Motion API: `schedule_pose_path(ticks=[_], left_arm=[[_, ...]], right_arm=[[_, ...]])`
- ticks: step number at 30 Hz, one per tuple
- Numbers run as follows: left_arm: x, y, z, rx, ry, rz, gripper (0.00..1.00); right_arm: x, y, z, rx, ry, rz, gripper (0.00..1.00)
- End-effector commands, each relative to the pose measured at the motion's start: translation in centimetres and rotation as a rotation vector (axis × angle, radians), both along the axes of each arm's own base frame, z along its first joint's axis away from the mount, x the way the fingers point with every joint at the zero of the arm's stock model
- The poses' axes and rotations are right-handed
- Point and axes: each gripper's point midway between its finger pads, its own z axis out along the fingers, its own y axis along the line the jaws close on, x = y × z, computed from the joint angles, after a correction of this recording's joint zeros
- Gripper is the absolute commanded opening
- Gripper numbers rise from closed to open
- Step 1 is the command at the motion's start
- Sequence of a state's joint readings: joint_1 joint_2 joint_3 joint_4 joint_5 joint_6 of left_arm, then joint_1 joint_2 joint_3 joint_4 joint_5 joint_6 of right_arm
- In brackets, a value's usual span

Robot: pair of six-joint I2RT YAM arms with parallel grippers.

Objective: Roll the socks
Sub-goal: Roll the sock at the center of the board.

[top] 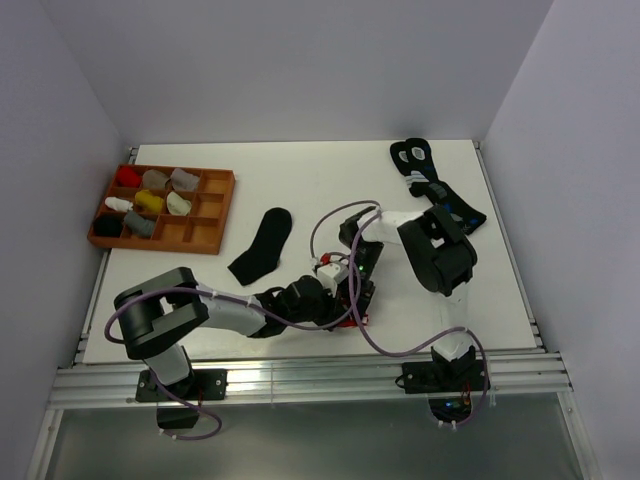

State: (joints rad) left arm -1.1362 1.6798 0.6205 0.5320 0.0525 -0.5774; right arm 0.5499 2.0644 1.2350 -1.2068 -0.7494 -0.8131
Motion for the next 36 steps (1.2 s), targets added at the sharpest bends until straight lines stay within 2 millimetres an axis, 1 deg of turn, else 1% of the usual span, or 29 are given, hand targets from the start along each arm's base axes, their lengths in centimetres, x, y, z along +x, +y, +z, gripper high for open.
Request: schedule_pose_path(ticks=[1,2,3,4,7,10,13,17,19,20,21,22,24,25,26,28,29,31,32,34,35,36], left_arm=[[-0.9,3.2,-4.2,0.177,0.128,0.09,0.0],[-0.6,3.5,-4.2,0.185,0.122,0.115,0.0],[-0.6,4.0,-4.6,0.21,0.138,0.138,0.0],[-0.6,4.0,-4.6,0.214,0.142,0.14,0.0],[-0.7,4.6,-5.0,0.24,0.164,0.17,0.0],[-0.8,4.5,-5.0,0.236,0.182,0.183,0.0],[-0.9,4.5,-5.2,0.244,0.202,0.188,0.0],[-1.2,4.4,-5.8,0.274,0.231,0.191,0.0],[-1.4,4.3,-5.8,0.276,0.25,0.185,0.0],[-1.4,4.0,-5.6,0.27,0.257,0.183,0.0],[-1.2,4.2,-5.6,0.278,0.267,0.196,0.0],[-1.2,3.8,-5.2,0.272,0.278,0.187,0.0],[-1.1,4.0,-5.3,0.293,0.302,0.194,0.0],[-1.1,3.5,-4.9,0.284,0.315,0.184,0.0],[-1.1,3.5,-4.8,0.29,0.332,0.182,0.0],[-1.1,3.8,-4.8,0.312,0.361,0.18,0.0],[-1.0,3.3,-4.4,0.311,0.373,0.169,0.0],[-0.7,3.5,-4.1,0.346,0.402,0.168,0.0],[-0.8,3.5,-4.0,0.353,0.418,0.157,0.0],[-0.6,4.1,-4.0,0.374,0.452,0.16,0.0],[-0.5,3.8,-3.6,0.37,0.464,0.147,0.0],[-0.2,4.0,-3.6,0.38,0.472,0.152,0.0]], right_arm=[[4.7,0.9,-1.9,0.016,-0.267,-0.031,0.42],[5.3,1.1,-1.9,0.017,-0.298,-0.04,0.44],[5.8,1.0,-1.5,0.015,-0.327,-0.055,0.45],[6.4,1.0,-1.5,0.003,-0.354,-0.073,0.46],[8.2,0.9,-0.7,-0.009,-0.419,-0.136,0.46],[9.7,0.4,0.3,-0.002,-0.459,-0.191,0.47],[10.8,0.0,1.4,0.019,-0.49,-0.232,0.48],[11.3,-0.9,2.2,0.025,-0.535,-0.26,0.49],[11.5,-1.0,2.9,0.048,-0.559,-0.275,0.5],[11.3,-1.3,2.8,0.044,-0.557,-0.284,0.5],[11.4,-1.4,3.2,0.054,-0.57,-0.293,0.5],[11.4,-1.4,3.4,0.063,-0.577,-0.299,0.5],[11.4,-2.0,3.7,0.07,-0.592,-0.319,0.5],[11.3,-2.1,3.6,0.075,-0.595,-0.326,0.5],[11.4,-2.3,4.1,0.085,-0.616,-0.334,0.5],[11.6,-2.9,4.0,0.081,-0.642,-0.351,0.5],[11.6,-3.1,4.4,0.088,-0.659,-0.359,0.5],[11.9,-3.6,4.5,0.092,-0.68,-0.384,0.5],[12.0,-3.7,5.0,0.102,-0.696,-0.391,0.5],[12.5,-4.3,5.1,0.1,-0.713,-0.426,0.51],[12.6,-4.4,5.4,0.106,-0.718,-0.434,0.51],[12.7,-4.5,5.5,0.108,-0.72,-0.442,0.51]])
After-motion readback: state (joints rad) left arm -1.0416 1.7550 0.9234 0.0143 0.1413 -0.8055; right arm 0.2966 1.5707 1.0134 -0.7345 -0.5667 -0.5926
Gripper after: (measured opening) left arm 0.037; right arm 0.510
